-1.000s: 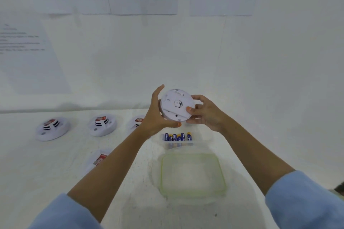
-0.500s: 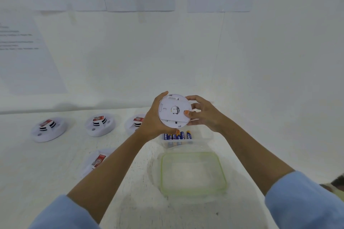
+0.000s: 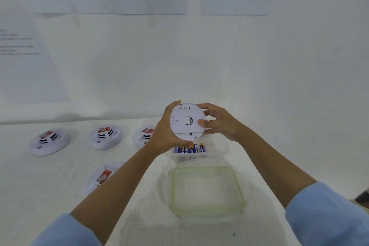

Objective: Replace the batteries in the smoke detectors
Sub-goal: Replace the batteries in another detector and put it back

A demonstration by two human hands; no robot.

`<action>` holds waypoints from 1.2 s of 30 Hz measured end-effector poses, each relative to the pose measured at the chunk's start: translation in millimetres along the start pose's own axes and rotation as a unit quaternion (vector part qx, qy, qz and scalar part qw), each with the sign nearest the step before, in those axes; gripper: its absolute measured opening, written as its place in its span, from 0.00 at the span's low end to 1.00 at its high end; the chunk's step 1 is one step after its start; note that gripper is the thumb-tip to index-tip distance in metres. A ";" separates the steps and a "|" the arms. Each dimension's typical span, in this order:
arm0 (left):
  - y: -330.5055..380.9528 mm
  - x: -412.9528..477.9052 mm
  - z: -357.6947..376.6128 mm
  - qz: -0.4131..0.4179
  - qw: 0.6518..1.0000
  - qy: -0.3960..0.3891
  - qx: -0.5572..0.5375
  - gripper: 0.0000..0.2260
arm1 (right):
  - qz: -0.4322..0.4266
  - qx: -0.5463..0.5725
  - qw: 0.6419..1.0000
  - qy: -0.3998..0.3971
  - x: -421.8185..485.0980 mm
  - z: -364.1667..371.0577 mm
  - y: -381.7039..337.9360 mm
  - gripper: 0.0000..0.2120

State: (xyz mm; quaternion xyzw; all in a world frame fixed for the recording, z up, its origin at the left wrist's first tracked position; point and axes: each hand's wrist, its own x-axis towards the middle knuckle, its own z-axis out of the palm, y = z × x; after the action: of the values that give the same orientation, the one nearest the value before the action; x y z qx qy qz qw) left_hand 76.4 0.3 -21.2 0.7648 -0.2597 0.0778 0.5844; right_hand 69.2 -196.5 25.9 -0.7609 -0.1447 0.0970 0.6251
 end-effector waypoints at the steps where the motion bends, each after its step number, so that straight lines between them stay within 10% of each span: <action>1: -0.9 -0.2 0.5 -0.001 1.000 0.005 0.000 0.46 | 0.005 -0.006 1.000 -0.003 -0.3 -0.3 -1.3 0.20; 6: -2.8 -0.1 3.8 0.003 1.000 0.025 -0.011 0.45 | -0.074 -0.204 0.975 0.040 0.8 6.8 -11.3 0.32; 13: 3.6 0.9 2.5 0.007 1.000 -0.005 -0.029 0.44 | -0.181 -0.531 0.827 0.027 1.7 23.9 -26.4 0.32; 36: -0.7 -4.3 -0.4 -0.015 0.999 -0.020 -0.035 0.41 | -0.216 -0.611 0.760 -0.053 12.6 27.0 -31.6 0.34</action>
State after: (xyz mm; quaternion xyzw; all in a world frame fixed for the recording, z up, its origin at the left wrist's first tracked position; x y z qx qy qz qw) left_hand 73.2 2.1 -23.4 0.7488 -0.2629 0.0444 0.6068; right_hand 69.0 -161.6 51.8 -0.9234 -0.3672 -0.1094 0.0234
